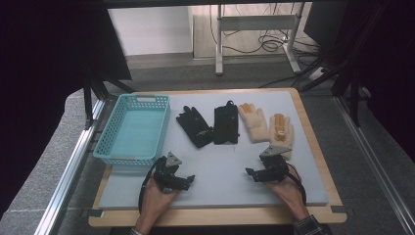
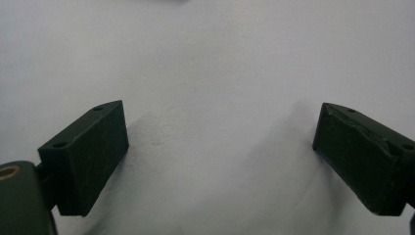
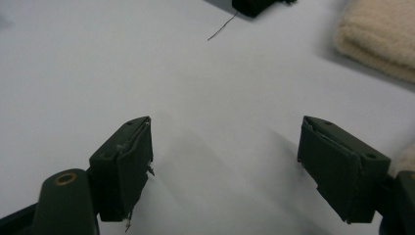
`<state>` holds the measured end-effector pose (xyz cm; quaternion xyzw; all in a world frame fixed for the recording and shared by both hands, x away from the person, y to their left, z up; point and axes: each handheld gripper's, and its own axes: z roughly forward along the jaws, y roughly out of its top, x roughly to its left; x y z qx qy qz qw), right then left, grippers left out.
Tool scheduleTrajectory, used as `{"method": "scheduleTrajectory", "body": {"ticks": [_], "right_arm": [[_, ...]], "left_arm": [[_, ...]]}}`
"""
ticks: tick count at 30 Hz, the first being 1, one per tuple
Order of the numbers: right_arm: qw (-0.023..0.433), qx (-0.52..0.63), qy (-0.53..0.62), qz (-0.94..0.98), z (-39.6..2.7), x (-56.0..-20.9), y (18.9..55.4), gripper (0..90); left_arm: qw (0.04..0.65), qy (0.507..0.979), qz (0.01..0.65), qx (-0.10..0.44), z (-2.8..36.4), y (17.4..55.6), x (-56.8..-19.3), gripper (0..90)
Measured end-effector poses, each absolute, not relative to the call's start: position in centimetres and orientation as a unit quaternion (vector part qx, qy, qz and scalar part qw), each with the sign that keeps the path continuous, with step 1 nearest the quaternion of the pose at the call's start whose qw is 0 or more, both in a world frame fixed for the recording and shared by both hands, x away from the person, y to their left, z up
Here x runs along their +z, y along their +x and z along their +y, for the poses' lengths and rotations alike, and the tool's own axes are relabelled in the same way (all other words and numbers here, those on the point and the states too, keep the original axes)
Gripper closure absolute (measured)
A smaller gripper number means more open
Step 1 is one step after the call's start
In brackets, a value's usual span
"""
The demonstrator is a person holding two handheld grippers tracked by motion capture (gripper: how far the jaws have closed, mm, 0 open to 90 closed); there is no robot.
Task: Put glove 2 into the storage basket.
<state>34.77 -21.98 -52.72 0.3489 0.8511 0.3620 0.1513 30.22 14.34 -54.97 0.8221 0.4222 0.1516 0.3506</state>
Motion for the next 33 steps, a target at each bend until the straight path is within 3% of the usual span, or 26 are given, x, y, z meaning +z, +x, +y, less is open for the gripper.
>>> {"method": "scheduleTrajectory", "body": {"ticks": [9,26,33], "right_arm": [[0.138,0.378,0.348,0.847,-21.6,-51.9,35.7,25.6],[0.13,0.384,0.344,0.847,-19.0,-50.4,40.2,45.2],[0.14,0.379,0.337,0.85,-16.6,-49.3,43.1,44.6]], "left_arm": [[0.35,0.822,0.422,0.151,14.4,30.2,-55.0,6.4],[0.35,0.822,0.423,0.151,14.4,30.2,-55.0,6.4],[0.35,0.822,0.422,0.151,14.4,30.2,-55.0,6.4]]}}
